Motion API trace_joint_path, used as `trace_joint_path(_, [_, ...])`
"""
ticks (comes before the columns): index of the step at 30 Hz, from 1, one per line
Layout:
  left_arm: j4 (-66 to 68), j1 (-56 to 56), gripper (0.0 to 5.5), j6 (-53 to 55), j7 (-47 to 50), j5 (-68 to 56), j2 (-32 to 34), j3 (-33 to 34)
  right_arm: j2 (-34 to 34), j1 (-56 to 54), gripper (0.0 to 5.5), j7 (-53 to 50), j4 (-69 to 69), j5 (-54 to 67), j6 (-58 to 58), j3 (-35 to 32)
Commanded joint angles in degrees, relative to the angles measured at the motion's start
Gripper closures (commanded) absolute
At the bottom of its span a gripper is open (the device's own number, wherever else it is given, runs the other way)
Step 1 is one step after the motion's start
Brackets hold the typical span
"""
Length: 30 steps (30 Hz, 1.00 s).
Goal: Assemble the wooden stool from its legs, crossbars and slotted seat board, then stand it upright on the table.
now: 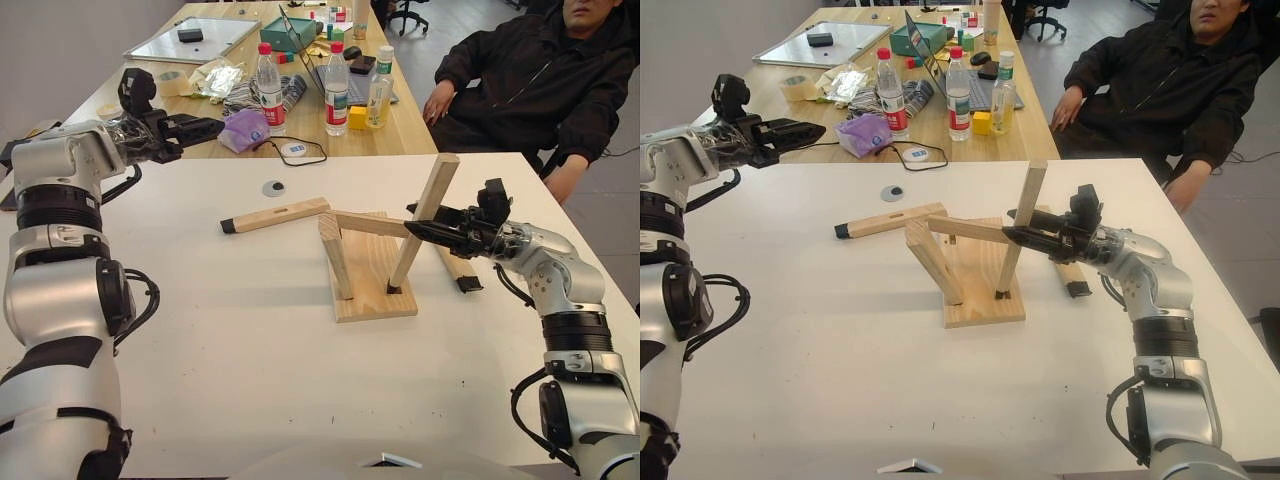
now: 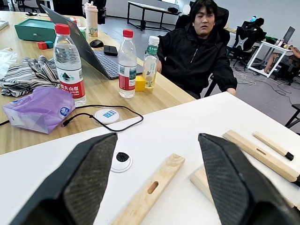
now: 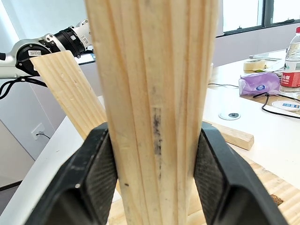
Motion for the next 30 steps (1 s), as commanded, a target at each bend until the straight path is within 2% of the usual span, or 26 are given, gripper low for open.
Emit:
trace_joint_path(1, [-6.23, 5.00, 2.34, -1.49, -3.14, 2.71, 0.88, -3.94, 1.26, -0.14, 3.41, -3.12, 0.58, 0.44, 0.79, -1.38])
trace_joint_path(4, [-19.31, 14.70, 2.34, -5.90, -5.54, 6.33, 2.42, -9.66, 1.87, -3.53, 3.42, -6.11, 0.47, 4.12, 2.82, -5.43])
trace_joint_path(8, [-33.86, 24.75, 2.34, -1.19, -7.69, 3.91, 0.71, -12.17, 1.88, -6.95, 3.42, -8.49, -0.27, 6.60, 4.28, -7.99])
trace_joint_path(14, [-35.99, 29.85, 2.34, 1.34, 2.07, 2.24, -11.36, -12.64, 2.04, -12.03, 3.42, -10.03, 3.16, 5.90, 2.88, -8.38])
trace_joint_path(18, [-39.80, 31.08, 2.34, 3.17, 6.35, 1.45, -16.75, -13.97, 1.74, -14.49, 3.42, -10.86, 5.82, 5.05, 1.60, -8.68])
trace_joint_path(23, [-40.76, 32.12, 2.34, 4.17, 9.90, 3.33, -18.10, -16.63, 1.50, -16.90, 3.42, -10.53, 8.15, 3.97, 0.27, -8.48])
trace_joint_path(30, [-43.26, 33.24, 2.34, 9.53, 12.85, 1.07, -20.93, -16.95, 1.33, -18.24, 3.42, -10.38, 9.96, 3.14, -0.26, -8.20])
